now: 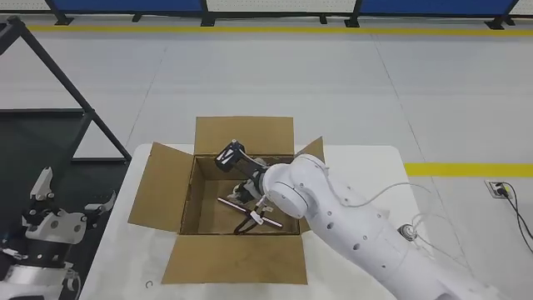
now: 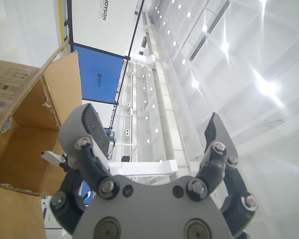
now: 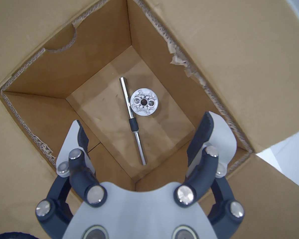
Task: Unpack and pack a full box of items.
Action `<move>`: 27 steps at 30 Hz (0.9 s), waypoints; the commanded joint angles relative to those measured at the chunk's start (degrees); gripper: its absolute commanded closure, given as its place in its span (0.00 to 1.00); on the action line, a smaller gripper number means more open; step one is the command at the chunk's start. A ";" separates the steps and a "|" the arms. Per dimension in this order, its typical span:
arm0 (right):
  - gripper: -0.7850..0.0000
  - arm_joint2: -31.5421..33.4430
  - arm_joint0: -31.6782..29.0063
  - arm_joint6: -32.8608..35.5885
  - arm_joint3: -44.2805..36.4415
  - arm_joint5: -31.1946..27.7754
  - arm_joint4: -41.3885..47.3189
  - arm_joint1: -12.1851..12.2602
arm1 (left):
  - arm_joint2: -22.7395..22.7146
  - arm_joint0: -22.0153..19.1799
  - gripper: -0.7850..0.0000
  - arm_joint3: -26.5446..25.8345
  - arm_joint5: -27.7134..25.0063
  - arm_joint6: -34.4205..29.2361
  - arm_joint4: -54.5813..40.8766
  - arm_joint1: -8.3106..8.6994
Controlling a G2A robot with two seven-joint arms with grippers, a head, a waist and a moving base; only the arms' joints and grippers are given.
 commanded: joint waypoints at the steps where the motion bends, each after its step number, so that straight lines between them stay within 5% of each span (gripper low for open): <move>1: 0.00 -0.82 0.91 -0.40 3.72 -2.50 1.79 -1.02 | -0.05 0.36 0.00 -0.26 -0.29 -0.42 0.33 0.01; 10: 0.00 -5.60 4.83 -3.96 20.01 -8.70 7.49 -7.42 | -0.48 1.87 0.00 -0.95 -1.19 -1.30 -0.03 -0.07; 27: 0.00 -8.28 8.07 -11.78 42.54 -5.35 11.35 -18.18 | -0.48 1.87 0.00 -0.95 -1.19 -1.30 -0.03 -0.07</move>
